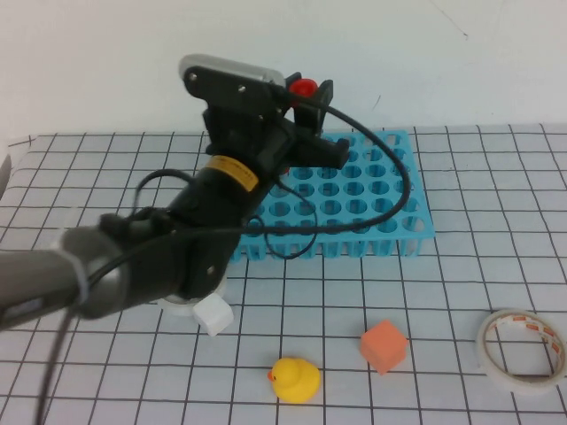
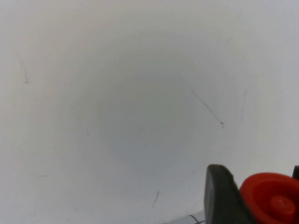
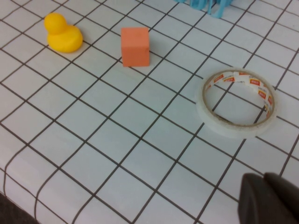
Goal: Place the test tubes
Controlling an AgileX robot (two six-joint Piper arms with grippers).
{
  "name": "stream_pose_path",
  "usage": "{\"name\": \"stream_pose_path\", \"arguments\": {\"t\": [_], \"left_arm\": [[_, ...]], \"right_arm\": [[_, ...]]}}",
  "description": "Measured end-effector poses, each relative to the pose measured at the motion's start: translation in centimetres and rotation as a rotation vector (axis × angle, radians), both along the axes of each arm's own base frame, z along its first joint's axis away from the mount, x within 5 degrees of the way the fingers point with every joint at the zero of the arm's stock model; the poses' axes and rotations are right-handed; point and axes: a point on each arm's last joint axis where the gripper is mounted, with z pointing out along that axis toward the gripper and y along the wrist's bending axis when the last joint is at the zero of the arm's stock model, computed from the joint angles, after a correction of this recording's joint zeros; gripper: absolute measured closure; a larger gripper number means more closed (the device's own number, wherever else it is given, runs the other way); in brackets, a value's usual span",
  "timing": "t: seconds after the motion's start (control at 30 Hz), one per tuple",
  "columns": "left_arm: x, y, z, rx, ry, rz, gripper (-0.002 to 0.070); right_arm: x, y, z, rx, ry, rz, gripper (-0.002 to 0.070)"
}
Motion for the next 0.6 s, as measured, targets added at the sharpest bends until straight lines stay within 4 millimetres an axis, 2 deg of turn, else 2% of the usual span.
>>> {"name": "stream_pose_path", "arguments": {"t": [0.13, 0.33, 0.43, 0.6], "left_arm": [[1.8, -1.1, -1.9, 0.009, 0.027, 0.005, 0.0426], [3.6, -2.1, -4.7, 0.019, 0.076, 0.018, 0.0426], [4.2, -2.2, -5.9, 0.005, 0.112, 0.042, 0.0426], [5.0, -1.3, -6.7, -0.007, 0.136, 0.081, 0.0426]], "right_arm": [[0.0, 0.0, 0.0, 0.000, 0.000, 0.000, 0.0678], [0.0, 0.0, 0.0, 0.000, 0.000, 0.000, 0.0678], [0.0, 0.0, 0.0, 0.000, 0.000, 0.000, 0.0678], [0.0, 0.0, 0.0, 0.000, 0.000, 0.000, 0.0678]]}}
